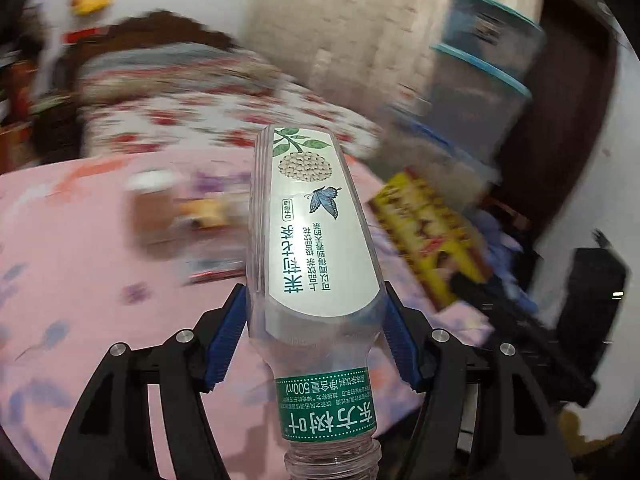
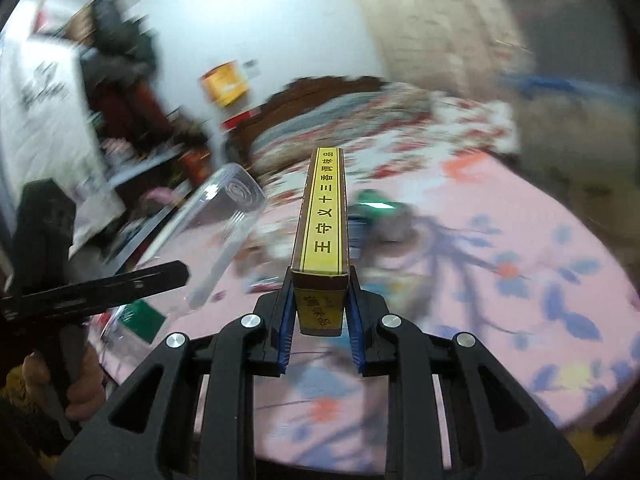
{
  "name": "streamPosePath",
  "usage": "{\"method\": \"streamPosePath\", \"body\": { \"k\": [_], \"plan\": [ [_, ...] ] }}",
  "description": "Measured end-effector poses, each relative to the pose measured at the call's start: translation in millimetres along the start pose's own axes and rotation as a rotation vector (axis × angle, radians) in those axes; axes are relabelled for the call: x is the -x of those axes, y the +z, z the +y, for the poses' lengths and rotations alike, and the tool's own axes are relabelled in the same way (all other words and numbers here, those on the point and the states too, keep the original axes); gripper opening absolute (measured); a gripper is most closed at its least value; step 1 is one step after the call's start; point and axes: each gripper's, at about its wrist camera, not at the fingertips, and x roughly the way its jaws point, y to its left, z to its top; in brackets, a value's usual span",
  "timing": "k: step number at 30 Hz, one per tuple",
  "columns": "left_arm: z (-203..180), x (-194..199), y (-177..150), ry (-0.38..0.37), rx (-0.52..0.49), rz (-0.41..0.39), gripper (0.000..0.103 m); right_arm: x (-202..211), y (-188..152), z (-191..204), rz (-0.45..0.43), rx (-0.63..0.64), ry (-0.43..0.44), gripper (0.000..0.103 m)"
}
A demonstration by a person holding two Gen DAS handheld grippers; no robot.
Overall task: Collect trash
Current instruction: 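Carry the bottle and yellow box to the beige wastebasket with both tools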
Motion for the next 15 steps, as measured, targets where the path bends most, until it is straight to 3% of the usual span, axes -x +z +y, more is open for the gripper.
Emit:
{"method": "streamPosePath", "body": {
  "k": [1, 7, 15],
  "plan": [
    [-19, -19, 10, -0.061, -0.030, 0.035, 0.062, 3, -1, -16, -0.004, -0.038, -0.023, 0.025],
    [-100, -123, 41, -0.210, -0.185, 0.212, 0.062, 20, -9, -114, -0.008, -0.258, -0.167, 0.025],
    [-173, -264, 75, -0.330, -0.184, 0.418, 0.062, 28, 19, -229, -0.100, -0.469, -0.290, 0.025]
  ]
}}
